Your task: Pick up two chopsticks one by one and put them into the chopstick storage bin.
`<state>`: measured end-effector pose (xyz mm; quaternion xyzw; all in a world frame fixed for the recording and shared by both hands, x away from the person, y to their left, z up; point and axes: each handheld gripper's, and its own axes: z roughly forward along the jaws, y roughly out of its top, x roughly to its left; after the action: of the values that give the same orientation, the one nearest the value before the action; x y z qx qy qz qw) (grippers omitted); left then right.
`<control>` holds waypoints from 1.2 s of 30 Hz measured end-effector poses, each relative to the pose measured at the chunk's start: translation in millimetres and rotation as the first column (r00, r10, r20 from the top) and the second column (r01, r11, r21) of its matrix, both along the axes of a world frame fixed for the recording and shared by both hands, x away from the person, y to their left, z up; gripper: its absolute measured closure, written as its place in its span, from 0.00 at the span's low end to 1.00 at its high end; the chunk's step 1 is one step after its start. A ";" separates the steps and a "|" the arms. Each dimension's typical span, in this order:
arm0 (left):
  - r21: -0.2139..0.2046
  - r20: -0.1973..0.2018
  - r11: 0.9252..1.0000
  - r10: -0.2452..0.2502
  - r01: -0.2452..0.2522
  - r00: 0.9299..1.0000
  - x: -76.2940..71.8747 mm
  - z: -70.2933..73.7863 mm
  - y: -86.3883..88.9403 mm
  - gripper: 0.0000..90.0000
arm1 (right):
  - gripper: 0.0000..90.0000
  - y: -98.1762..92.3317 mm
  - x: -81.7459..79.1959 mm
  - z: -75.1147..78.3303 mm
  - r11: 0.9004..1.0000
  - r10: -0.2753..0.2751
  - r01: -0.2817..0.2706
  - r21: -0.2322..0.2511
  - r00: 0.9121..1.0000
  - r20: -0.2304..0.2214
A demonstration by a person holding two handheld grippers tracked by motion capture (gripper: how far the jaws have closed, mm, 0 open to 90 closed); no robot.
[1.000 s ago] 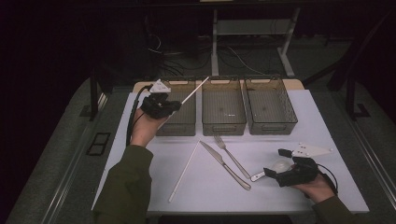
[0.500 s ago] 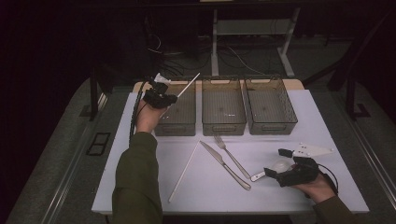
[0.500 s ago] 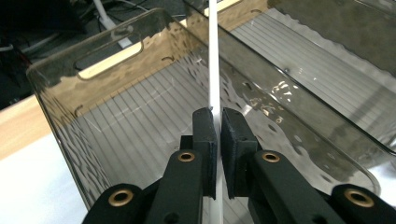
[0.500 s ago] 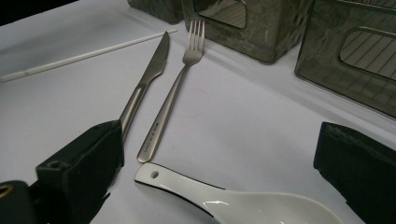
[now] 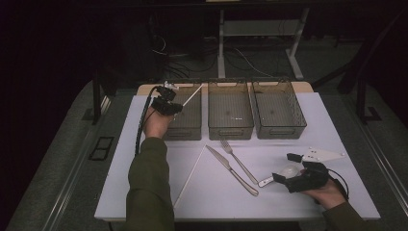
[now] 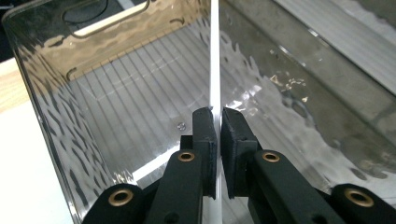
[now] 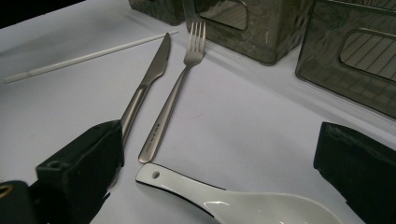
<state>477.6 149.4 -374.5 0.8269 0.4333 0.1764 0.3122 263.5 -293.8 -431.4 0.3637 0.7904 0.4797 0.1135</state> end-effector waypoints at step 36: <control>-0.058 0.007 0.998 0.013 -0.013 1.000 -2.9 14.4 2.4 0.45 | 0.02 -2.8 -0.3 1.2 1.000 -0.002 0.002 0.005 1.000 0.007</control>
<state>474.7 151.8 -360.1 0.8138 0.4425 0.1689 0.3367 263.2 -296.6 -430.3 0.3631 0.7883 0.4831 0.1160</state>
